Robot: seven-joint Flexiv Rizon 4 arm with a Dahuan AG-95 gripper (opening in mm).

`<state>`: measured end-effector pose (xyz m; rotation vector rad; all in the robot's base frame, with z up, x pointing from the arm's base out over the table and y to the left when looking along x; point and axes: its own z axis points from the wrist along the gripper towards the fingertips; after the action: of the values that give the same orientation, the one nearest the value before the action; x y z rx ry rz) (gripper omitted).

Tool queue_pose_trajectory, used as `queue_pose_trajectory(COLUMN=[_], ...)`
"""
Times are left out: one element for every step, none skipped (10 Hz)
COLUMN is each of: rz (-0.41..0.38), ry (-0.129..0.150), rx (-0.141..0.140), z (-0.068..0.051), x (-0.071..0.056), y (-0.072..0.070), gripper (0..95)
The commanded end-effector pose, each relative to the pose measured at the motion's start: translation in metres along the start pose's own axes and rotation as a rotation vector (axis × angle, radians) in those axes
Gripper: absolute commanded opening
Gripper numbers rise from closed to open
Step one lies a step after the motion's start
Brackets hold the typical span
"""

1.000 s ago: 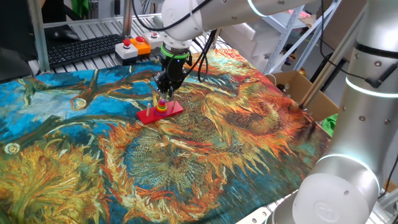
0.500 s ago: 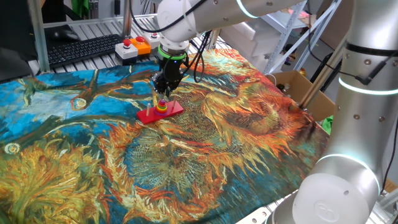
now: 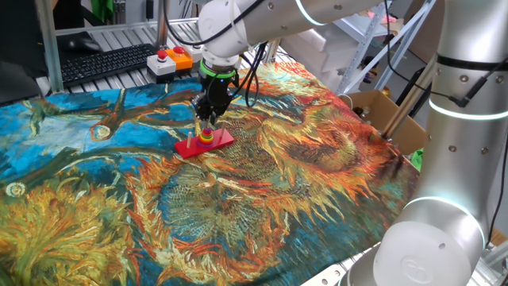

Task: Take out one Hanoi block and throw it aside

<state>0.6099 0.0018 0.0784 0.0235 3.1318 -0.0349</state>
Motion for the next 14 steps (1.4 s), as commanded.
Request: queue_pose_trajectory(rz=[0.001, 0.002, 0.003, 0.004, 0.004, 0.005, 0.006, 0.006, 0.007, 0.008, 0.006, 0.004, 0.003, 0.006], ry=[0.0, -0.001, -0.001, -0.002, -0.004, -0.003, -0.004, -0.003, -0.003, -0.003, -0.004, -0.004, -0.004, -0.003], rx=[-0.001, -0.001, -0.001, -0.001, -0.001, -0.001, -0.001, -0.002, -0.002, -0.002, 0.001, 0.005, 0.005, 0.003], z=[0.0012, 0.003, 0.0039, 0.0061, 0.0075, 0.0078, 0.0079, 0.0081, 0.0087, 0.0092, 0.0092, 0.009, 0.009, 0.009], x=[0.0006, 0.0008, 0.0009, 0.0012, 0.0013, 0.0012, 0.0012, 0.0012, 0.0013, 0.0014, 0.0013, 0.0007, 0.0004, 0.0001], y=[0.0, 0.0002, 0.0002, 0.0001, 0.0001, 0.0001, 0.0001, 0.0001, 0.0001, 0.0001, -0.0001, -0.001, -0.0015, -0.0019], gripper=[19.0, 19.0, 19.0, 19.0, 19.0, 19.0, 19.0, 19.0, 19.0, 19.0, 38.0, 38.0, 38.0, 38.0])
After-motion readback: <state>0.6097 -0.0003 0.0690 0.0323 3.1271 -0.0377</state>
